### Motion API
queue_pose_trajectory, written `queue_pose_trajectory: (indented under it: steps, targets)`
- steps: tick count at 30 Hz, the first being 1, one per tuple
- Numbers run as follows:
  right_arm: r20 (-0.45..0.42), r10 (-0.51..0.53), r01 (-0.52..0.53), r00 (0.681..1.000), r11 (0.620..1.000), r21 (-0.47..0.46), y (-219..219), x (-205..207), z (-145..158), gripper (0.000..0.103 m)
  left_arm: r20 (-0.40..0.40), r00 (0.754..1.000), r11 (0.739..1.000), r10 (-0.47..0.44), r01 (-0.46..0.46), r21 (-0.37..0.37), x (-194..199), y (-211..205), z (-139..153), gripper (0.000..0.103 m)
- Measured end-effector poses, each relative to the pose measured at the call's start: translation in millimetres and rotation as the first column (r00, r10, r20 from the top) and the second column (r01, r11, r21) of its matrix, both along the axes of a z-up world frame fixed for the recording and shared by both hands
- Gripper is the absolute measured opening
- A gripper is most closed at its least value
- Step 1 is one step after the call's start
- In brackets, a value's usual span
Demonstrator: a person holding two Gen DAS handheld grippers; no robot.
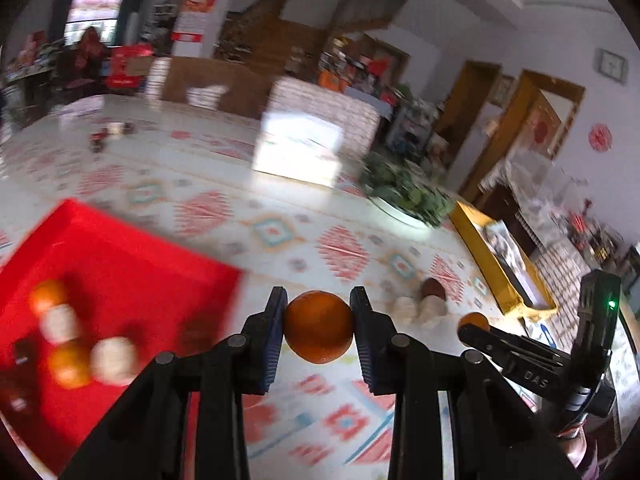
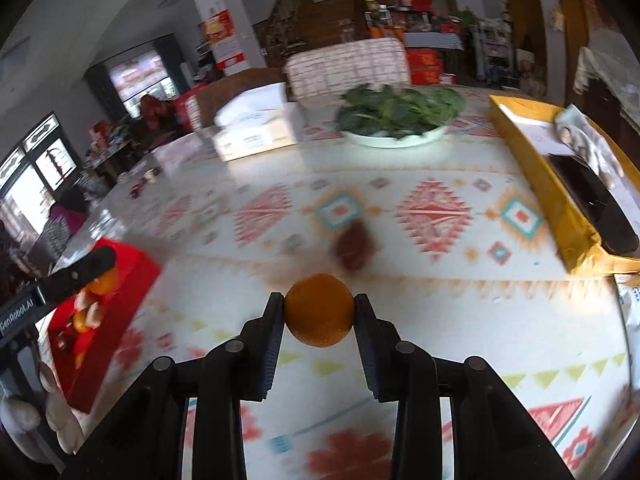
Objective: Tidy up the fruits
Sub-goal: 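Release both mandarins into the red tray from both tools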
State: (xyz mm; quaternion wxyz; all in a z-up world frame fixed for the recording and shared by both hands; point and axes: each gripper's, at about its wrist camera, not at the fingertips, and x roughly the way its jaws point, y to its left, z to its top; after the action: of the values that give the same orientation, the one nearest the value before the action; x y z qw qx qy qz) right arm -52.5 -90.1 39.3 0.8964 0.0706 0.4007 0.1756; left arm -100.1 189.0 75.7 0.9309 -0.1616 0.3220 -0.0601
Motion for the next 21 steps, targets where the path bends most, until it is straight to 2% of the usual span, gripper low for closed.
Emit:
queue_pose_trajectory:
  steps: [4, 9, 14, 21]
  targets:
    - [0.034, 0.091, -0.091, 0.995, 0.996, -0.002, 43.1, -22.7, 14.9, 0.038, -0.002, 0.994, 0.994, 0.113, -0.113, 0.006, -31.8, 45.9, -1.4, 0.032]
    - [0.055, 0.233, -0.233, 0.971, 0.973, -0.011, 110.4, -42.1, 24.6, 0.038, -0.055, 0.973, 0.974, 0.225, -0.223, 0.032, -56.8, 90.5, -20.7, 0.032]
    - [0.038, 0.336, -0.335, 0.941, 0.942, -0.025, 169.6, -50.3, 17.8, 0.038, -0.075, 0.96, 0.963, 0.268, -0.266, 0.035, -70.3, 113.3, -30.8, 0.032]
    - [0.01, 0.415, -0.413, 0.91, 0.908, -0.073, 225.0, -54.0, 4.6, 0.038, -0.096, 0.962, 0.967, 0.254, -0.251, 0.038, -69.6, 115.5, -41.9, 0.032]
